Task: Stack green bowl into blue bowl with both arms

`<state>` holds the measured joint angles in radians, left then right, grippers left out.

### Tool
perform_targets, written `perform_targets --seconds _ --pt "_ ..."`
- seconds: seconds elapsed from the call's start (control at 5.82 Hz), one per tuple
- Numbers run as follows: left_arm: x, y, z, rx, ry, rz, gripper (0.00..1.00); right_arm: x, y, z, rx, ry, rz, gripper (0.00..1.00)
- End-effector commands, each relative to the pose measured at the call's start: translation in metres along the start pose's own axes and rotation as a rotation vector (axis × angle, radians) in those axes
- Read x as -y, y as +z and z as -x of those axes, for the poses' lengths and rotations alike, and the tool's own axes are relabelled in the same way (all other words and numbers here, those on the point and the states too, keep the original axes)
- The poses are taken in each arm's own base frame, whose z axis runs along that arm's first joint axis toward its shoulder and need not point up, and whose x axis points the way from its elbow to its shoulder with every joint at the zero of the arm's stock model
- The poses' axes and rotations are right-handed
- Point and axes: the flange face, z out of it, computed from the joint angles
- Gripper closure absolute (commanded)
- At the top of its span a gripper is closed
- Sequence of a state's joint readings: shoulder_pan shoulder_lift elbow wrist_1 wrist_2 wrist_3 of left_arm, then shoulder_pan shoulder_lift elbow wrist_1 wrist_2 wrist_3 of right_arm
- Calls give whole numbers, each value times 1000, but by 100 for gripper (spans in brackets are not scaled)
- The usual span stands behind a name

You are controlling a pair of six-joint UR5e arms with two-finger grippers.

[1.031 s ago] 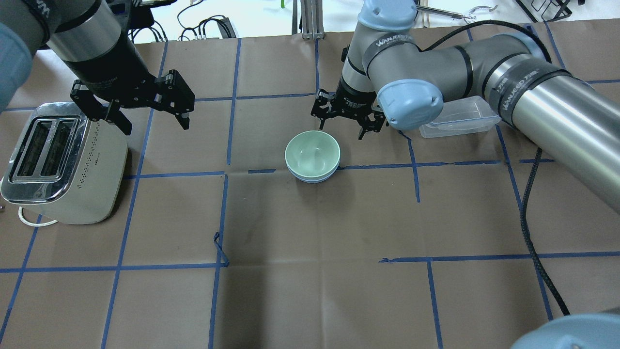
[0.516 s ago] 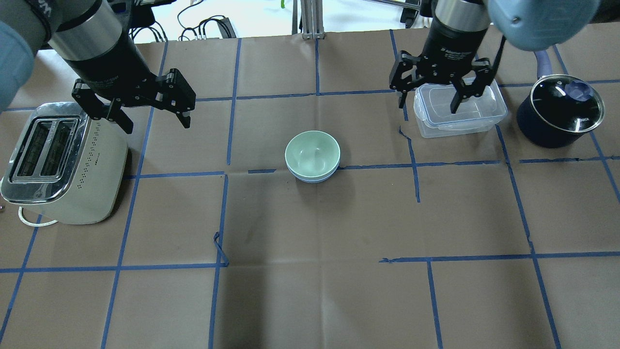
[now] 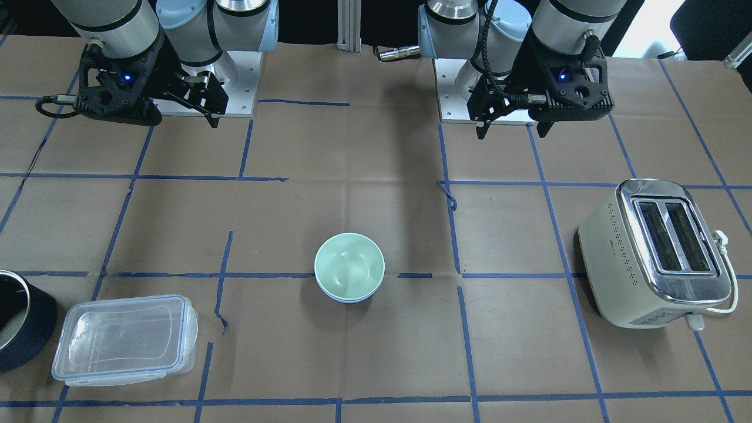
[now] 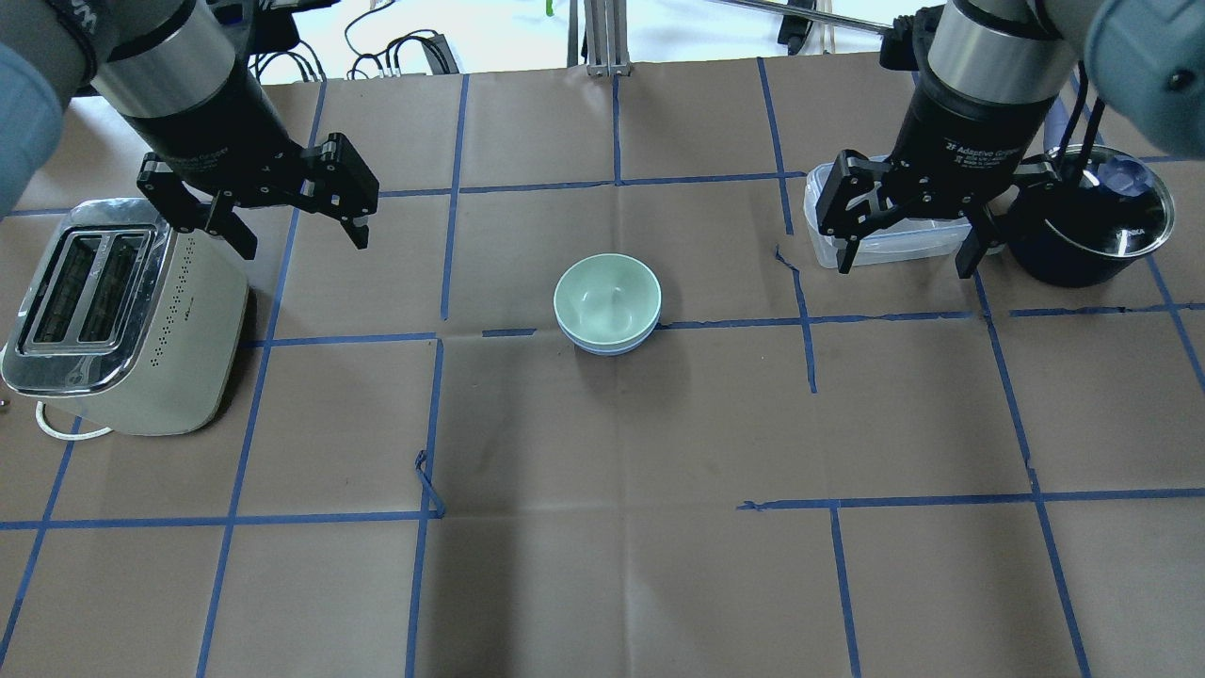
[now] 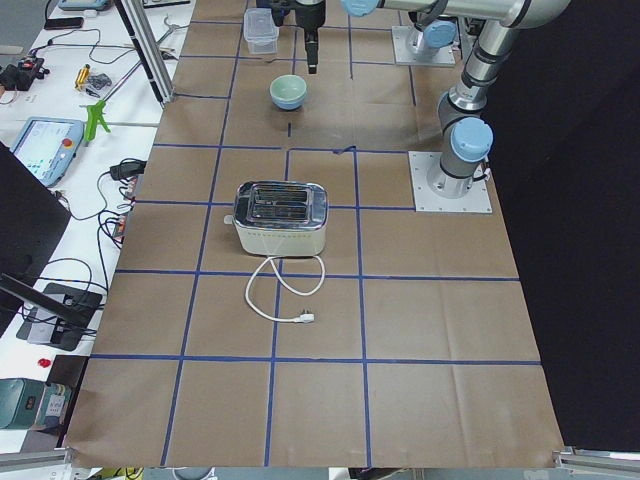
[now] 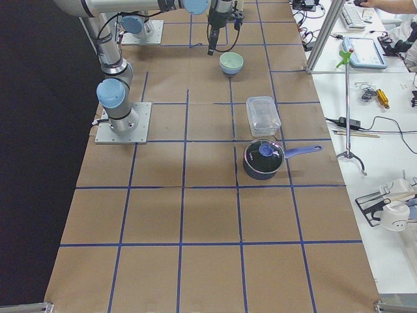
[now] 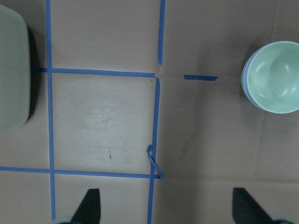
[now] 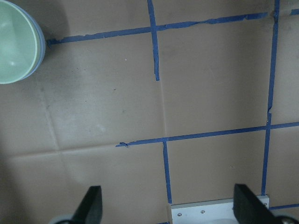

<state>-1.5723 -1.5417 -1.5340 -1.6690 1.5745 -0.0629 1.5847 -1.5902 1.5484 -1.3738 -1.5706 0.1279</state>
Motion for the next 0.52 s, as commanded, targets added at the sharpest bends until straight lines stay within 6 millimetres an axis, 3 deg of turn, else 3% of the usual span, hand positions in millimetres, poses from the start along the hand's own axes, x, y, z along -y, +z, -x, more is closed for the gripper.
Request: perform_targets --seconds 0.0,0.34 --pt "0 0 0 -4 0 0 2 4 -2 2 9 3 -50 0" --pt "0 0 0 -4 0 0 2 10 -6 4 13 0 -96 0"
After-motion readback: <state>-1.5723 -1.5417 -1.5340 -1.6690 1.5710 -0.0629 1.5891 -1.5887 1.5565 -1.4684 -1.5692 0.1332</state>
